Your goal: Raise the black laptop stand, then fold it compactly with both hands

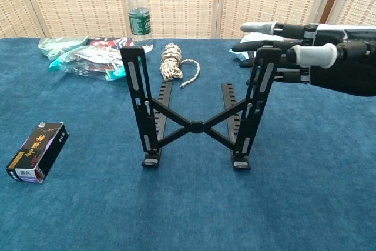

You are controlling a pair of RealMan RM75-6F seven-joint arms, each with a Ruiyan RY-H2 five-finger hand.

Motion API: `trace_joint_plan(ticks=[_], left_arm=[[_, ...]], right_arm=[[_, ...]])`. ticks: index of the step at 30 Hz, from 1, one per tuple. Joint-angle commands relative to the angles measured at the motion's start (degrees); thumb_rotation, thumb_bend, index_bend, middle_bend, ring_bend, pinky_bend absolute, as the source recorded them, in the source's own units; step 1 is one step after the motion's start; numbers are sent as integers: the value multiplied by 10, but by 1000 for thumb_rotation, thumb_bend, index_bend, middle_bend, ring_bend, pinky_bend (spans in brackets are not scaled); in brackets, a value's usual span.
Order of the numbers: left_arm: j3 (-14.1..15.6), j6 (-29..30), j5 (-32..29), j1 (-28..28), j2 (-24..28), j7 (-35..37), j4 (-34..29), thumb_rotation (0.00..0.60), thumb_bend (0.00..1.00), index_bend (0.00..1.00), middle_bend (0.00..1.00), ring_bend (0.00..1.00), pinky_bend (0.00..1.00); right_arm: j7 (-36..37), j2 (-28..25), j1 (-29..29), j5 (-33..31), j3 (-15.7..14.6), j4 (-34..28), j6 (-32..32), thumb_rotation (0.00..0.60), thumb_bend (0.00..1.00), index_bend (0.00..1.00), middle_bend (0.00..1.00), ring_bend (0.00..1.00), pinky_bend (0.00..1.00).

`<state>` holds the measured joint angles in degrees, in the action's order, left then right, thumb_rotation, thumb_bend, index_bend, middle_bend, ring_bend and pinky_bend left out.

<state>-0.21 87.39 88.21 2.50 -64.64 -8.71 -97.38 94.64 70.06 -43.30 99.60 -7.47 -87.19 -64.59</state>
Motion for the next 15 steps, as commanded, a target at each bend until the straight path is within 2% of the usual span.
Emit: trace_joint_plan(ticks=[1, 15], left_arm=[[1, 1, 0, -1, 0, 0, 0, 600, 176, 0, 80, 61, 0], [1, -1, 0, -1, 1, -1, -1, 600, 176, 0, 80, 61, 0]], right_arm=[[3, 11, -6, -3, 2, 8, 9, 600, 135, 0, 199, 163, 234], [31, 40, -6, -10, -14, 33, 30, 600, 124, 0, 199, 163, 234]])
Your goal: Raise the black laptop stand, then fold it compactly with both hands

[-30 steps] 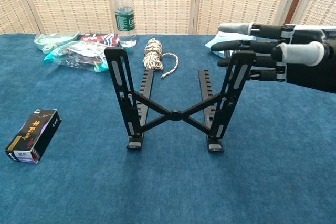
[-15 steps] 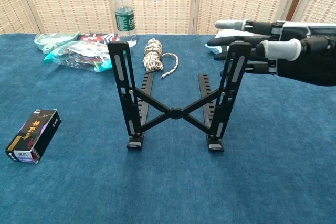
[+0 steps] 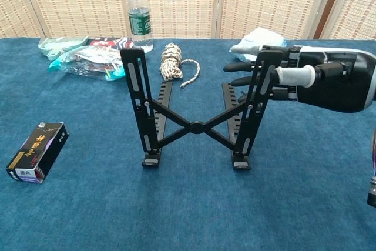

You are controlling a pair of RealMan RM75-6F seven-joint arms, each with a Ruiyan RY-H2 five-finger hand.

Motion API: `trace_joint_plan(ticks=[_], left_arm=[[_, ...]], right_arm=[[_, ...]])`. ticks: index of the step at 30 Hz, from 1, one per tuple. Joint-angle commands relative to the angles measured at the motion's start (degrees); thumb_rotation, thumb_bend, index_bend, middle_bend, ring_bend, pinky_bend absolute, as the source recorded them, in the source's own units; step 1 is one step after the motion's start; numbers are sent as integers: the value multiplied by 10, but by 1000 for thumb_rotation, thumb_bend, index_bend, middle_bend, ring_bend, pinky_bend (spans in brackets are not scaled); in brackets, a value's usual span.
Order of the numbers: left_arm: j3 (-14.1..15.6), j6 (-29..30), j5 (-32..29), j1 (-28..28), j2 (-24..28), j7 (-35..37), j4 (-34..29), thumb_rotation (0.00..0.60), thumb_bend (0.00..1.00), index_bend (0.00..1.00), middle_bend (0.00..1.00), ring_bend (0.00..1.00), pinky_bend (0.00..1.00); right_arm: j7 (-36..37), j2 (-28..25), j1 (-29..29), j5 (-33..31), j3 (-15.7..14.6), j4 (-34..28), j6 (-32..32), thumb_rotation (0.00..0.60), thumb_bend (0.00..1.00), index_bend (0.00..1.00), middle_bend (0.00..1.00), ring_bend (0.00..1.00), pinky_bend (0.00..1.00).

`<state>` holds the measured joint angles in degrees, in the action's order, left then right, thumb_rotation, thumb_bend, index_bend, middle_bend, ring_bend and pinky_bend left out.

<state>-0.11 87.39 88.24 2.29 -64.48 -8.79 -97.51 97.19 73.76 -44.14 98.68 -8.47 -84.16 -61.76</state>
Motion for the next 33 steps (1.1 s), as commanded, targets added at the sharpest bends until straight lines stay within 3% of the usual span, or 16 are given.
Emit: trace_joint_plan(ticks=[1, 33], left_arm=[[0, -2, 0, 1, -1, -1, 0, 600, 175, 0, 80, 61, 0], [-2, -31, 14, 26, 5, 2, -6, 600, 176, 0, 80, 61, 0]], right_arm=[[9, 5, 3, -2, -5, 4, 2, 600, 124, 0, 199, 163, 234], [56, 26, 30, -24, -26, 15, 5, 600, 124, 0, 198, 170, 234]])
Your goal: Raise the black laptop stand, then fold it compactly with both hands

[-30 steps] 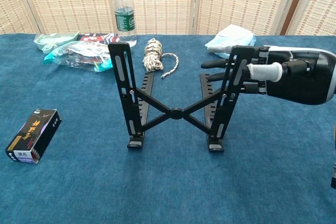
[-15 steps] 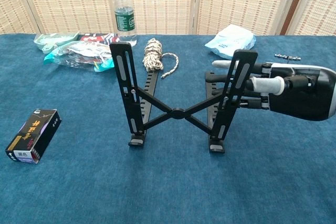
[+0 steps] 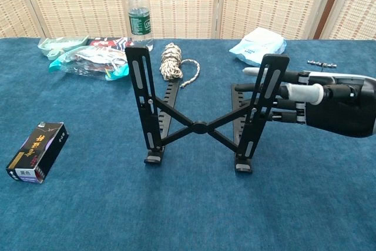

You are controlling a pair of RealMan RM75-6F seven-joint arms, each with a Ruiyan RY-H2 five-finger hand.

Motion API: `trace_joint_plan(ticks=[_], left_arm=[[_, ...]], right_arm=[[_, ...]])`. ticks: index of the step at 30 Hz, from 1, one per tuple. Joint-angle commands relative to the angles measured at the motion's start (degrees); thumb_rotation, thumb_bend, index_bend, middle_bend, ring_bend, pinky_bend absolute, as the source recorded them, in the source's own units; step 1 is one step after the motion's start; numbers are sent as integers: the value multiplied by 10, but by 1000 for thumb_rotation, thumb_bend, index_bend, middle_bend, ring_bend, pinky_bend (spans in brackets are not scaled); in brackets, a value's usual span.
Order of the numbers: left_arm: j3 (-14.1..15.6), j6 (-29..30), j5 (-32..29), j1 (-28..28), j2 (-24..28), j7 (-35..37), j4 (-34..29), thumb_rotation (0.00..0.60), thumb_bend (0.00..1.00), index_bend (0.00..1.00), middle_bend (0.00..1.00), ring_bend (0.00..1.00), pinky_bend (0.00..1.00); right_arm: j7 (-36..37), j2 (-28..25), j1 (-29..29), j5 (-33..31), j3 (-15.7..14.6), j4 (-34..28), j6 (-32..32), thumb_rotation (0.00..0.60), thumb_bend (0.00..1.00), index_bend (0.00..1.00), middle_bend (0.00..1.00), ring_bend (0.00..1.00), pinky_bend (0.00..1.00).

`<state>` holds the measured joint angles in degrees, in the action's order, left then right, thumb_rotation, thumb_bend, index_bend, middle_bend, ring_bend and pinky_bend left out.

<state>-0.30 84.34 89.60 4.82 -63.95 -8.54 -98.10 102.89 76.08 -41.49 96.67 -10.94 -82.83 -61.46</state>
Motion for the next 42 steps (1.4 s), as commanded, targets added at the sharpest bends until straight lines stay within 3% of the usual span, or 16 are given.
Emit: trace_joint_plan(ticks=[1, 10, 17, 23, 33, 42], left_arm=[[0, -1, 0, 1, 0, 0, 0, 600, 177, 0, 80, 61, 0], [0, -13, 2, 11, -1, 0, 0, 600, 176, 0, 80, 61, 0], [-3, -59, 19, 49, 3, 34, 4, 600, 177, 0, 80, 61, 0], [-3, -127, 43, 106, 12, 115, 8, 600, 177, 0, 80, 62, 0], [-6, -254, 71, 226, 2, 333, 40, 600, 175, 0, 80, 62, 0], [-6, -296, 101, 301, -55, 379, 109, 600, 176, 26, 80, 62, 0]], right_arm=[[-1, 4, 5, -5, -1, 2, 2, 600, 124, 0, 198, 169, 234], [14, 5, 10, 1, -3, -1, -1, 600, 124, 0, 198, 164, 234], [-23, -21, 16, -1, 16, -13, -31, 600, 124, 0, 198, 164, 234], [-57, -76, 23, -7, 36, -52, -65, 600, 125, 0, 198, 164, 234], [-112, -181, 37, -14, 57, -129, -92, 600, 124, 0, 196, 163, 234], [-132, -222, 54, -17, 64, -166, -97, 600, 125, 0, 195, 162, 234]])
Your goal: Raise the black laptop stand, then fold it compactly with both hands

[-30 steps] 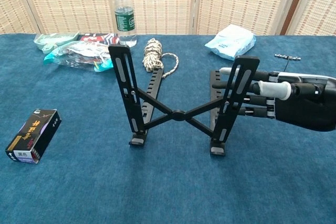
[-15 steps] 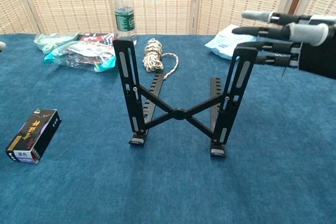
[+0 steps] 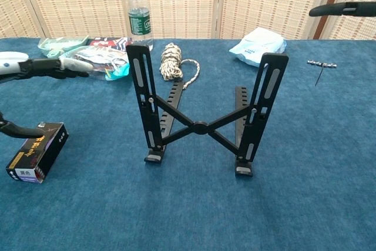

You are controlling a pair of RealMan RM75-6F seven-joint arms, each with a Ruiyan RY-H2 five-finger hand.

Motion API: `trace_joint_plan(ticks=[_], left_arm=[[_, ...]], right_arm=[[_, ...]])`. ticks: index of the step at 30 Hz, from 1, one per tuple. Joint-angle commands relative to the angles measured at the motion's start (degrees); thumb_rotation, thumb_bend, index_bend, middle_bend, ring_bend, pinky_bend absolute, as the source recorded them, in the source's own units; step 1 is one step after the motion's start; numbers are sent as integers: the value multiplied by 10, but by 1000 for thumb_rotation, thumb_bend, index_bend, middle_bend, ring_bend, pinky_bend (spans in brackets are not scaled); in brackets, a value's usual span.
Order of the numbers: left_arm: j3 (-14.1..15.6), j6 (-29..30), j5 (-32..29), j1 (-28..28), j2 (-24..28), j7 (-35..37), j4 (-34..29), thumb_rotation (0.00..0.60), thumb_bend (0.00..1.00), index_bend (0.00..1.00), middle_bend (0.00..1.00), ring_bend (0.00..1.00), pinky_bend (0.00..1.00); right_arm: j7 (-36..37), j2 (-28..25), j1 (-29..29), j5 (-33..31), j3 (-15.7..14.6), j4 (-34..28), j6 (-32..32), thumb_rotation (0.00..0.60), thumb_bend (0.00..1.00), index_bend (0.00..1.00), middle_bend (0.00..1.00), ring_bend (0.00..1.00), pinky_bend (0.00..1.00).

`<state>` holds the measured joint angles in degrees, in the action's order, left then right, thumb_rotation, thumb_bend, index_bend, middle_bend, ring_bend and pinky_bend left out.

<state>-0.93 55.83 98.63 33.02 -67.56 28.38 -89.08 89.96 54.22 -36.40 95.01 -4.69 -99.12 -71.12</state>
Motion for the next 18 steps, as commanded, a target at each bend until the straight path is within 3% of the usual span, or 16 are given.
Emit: trace_joint_plan(ticks=[1, 9, 18], left_arm=[[1, -14, 15, 27, -28, 8, 28, 600, 175, 42, 80, 62, 0], [5, -35, 26, 72, -93, -38, 94, 600, 175, 50, 80, 61, 0], [18, -33, 22, 99, -141, -24, 141, 600, 177, 94, 80, 61, 0]], right_arm=[[-3, -4, 5, 0, 2, -6, 0, 600, 124, 0, 195, 161, 234], [0, -3, 14, 7, 5, -6, 7, 600, 124, 0, 194, 157, 234], [11, -2, 26, 13, 6, 2, 2, 600, 124, 0, 193, 152, 234]])
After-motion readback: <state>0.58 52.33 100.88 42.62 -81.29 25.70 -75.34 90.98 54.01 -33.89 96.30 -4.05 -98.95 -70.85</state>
